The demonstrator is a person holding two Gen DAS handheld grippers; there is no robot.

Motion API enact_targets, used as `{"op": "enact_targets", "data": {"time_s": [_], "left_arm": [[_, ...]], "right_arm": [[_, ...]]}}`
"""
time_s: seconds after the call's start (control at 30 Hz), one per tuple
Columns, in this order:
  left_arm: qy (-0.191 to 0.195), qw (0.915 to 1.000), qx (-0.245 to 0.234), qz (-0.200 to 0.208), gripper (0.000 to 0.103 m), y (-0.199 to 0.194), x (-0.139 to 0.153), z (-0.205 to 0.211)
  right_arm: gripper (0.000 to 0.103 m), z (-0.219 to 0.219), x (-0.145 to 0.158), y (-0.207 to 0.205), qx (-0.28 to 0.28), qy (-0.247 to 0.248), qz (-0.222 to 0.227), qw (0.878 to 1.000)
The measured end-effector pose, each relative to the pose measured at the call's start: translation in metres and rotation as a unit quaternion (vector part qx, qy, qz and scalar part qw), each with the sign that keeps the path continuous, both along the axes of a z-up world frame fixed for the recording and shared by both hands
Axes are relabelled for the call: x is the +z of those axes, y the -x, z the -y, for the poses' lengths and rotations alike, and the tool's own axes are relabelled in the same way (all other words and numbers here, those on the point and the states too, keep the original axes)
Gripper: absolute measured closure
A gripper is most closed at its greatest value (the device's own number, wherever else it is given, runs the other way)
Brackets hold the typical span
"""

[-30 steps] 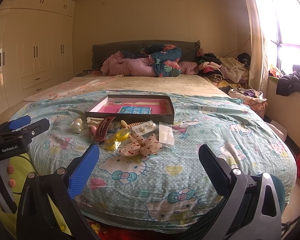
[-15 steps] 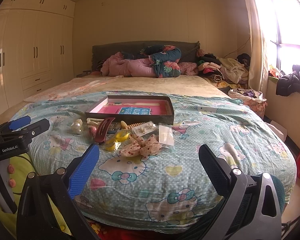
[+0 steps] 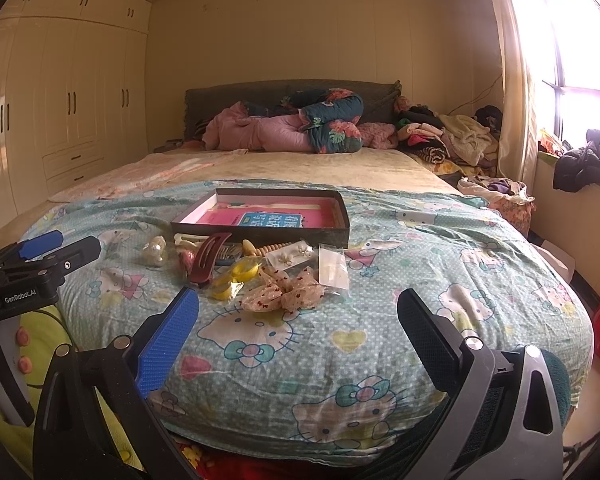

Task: Organize jewelry

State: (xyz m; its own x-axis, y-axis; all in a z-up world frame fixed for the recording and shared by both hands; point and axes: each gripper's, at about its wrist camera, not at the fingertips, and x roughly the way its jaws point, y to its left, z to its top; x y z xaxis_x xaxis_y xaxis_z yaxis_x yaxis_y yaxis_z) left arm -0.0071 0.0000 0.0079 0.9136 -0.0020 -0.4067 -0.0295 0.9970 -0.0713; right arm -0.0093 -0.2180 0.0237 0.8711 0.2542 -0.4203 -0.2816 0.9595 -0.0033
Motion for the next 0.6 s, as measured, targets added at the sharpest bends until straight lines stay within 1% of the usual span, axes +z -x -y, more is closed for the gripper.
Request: {"op": "enact_targets", "data": {"time_s": [0.3,0.6], "left_arm": [[0.012,0.9998,0.016,-0.003,0.01,-0.006,-0.003,-0.011],[0.031,0.9979,0.047,-0.032,0.01,-0.025,-0.012,-0.037]], "right_arm": [[0.006,-0.006,-0.003,-0.007,0.016,0.007,-0.018,1.0],[0.006,-0.027,-0.01,-0.033,0.05,0.016,-0.052,0.997]]}}
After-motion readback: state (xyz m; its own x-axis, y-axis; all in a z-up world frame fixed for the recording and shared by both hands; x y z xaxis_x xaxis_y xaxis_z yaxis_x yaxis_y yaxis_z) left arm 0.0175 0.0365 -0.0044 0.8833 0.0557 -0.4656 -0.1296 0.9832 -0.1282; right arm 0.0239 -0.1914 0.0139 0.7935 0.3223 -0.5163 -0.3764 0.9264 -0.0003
